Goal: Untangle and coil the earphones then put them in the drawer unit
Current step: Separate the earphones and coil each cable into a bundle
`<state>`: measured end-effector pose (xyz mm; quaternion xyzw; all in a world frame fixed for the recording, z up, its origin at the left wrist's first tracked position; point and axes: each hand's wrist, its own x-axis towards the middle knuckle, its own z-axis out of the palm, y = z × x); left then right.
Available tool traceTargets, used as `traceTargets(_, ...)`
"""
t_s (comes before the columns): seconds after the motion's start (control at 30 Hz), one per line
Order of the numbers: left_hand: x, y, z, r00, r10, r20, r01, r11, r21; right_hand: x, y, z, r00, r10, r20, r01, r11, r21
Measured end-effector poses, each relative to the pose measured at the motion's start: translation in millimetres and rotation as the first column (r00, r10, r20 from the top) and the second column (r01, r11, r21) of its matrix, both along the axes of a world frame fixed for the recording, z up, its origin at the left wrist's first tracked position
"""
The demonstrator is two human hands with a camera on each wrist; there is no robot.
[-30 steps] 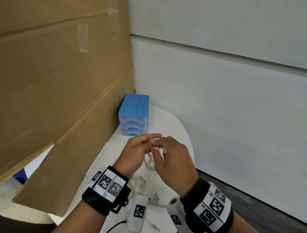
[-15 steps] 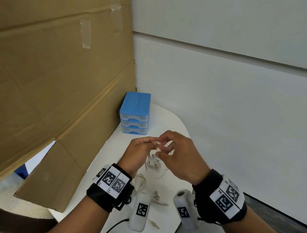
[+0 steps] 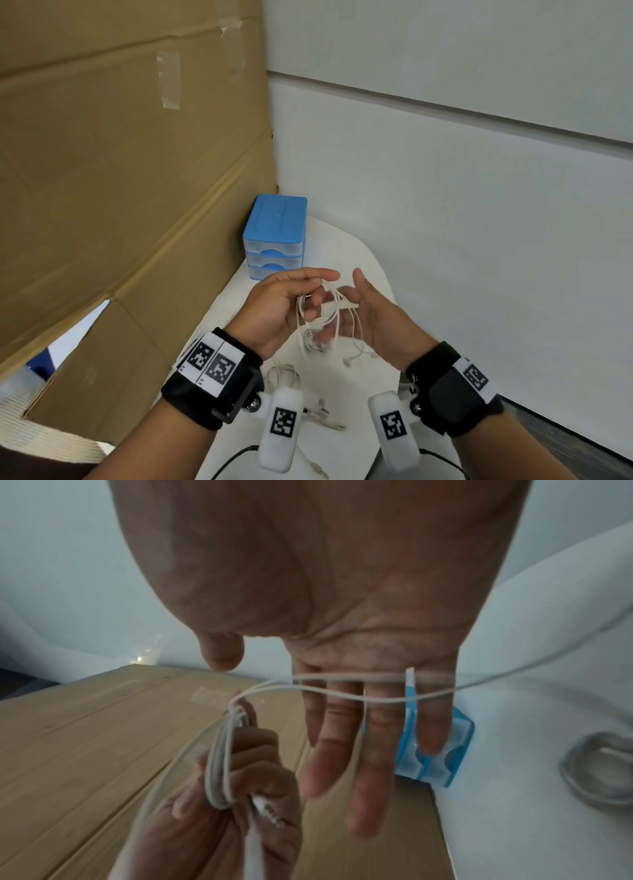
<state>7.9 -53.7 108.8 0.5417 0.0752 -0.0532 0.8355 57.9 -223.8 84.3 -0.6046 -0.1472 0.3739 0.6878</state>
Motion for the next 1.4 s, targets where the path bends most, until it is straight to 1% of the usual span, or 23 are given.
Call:
traceTargets(0.07,-0.3,5.2,3.3,1.000,0.010,-0.014,-0.009,1.000,0.026,-1.1,-3.5,-2.4,0.999,0.042,-0.012,-0.042,0.996,-0.076)
traceTargets(0.1,-0.5,8.3,3.9,1.000,0.011,-0.015,-0.010,0.999,0.042,-1.3,-6.1,-3.4,0.999,0.034,0.013,-0.032,0.993,-0.110)
traceTargets(0.17,-1.1,14.5,2.0,1.000,0.012,-0.010,-0.011,0.998,0.064,-1.1,-13.1,-2.4,0.995,-0.007,0.099,0.019,0.994,-0.112)
traceTargets(0.27,-4.3,18.3,-2.9,1.000,0.004,-0.006,-0.003,0.994,0.113,2.3,-21.2,7.2,0.973,-0.135,0.186,0.146,0.988,-0.047)
traceTargets(0.37,-7.4,13.2,-5.9,0.998,-0.049,-0.024,0.052,0.992,0.115,10.8,-23.6,17.3,0.921,-0.279,0.272,0.296,0.955,-0.024)
traceTargets(0.5,-10.1,4.7,-7.5,0.989,-0.140,-0.056,0.145,0.985,0.092,22.8,-27.5,29.4,0.856,-0.393,0.335,0.419,0.908,-0.006)
traceTargets(0.57,-11.6,3.0,-8.4,0.985,-0.159,-0.059,0.165,0.982,0.095,28.4,-31.2,34.0,0.829,-0.430,0.357,0.461,0.888,0.000)
traceTargets(0.67,-12.7,3.7,-9.5,0.989,-0.137,-0.062,0.140,0.989,0.052,34.8,-35.7,38.2,0.799,-0.445,0.404,0.496,0.868,-0.025)
traceTargets(0.8,-12.1,5.5,-10.4,0.996,-0.073,-0.053,0.074,0.997,0.014,40.9,-41.5,41.0,0.767,-0.503,0.398,0.557,0.830,-0.023)
traceTargets(0.97,-12.6,9.9,-16.3,0.999,-0.003,-0.033,0.005,0.997,0.073,48.5,-50.0,35.7,0.740,-0.516,0.431,0.604,0.792,-0.089)
traceTargets(1.03,-11.2,13.4,-17.1,0.998,0.057,-0.015,-0.056,0.997,0.046,49.2,-55.8,30.5,0.751,-0.476,0.457,0.585,0.801,-0.128)
traceTargets(1.13,-5.3,28.8,-14.8,0.979,0.203,0.011,-0.201,0.976,-0.081,43.3,-65.2,22.5,0.788,-0.379,0.486,0.509,0.844,-0.168)
traceTargets(1.2,-0.6,41.9,-13.4,0.955,0.295,0.031,-0.289,0.948,-0.133,33.0,-69.7,14.7,0.780,-0.315,0.540,0.477,0.858,-0.190)
traceTargets(1.23,1.5,47.4,-13.8,0.939,0.343,0.039,-0.334,0.932,-0.142,25.1,-70.3,9.9,0.779,-0.252,0.575,0.444,0.868,-0.222)
traceTargets(1.3,5.2,52.3,-15.7,0.903,0.427,0.044,-0.419,0.900,-0.123,4.4,-67.1,-1.3,0.792,-0.025,0.611,0.297,0.890,-0.347)
traceTargets(1.37,8.2,49.5,-17.3,0.873,0.485,0.057,-0.483,0.874,-0.051,-19.3,-59.7,-7.7,0.758,0.218,0.615,0.147,0.861,-0.487)
traceTargets(1.4,9.1,46.4,-18.0,0.861,0.504,0.072,-0.505,0.863,-0.002,-28.7,-56.3,-8.5,0.733,0.293,0.613,0.111,0.838,-0.534)
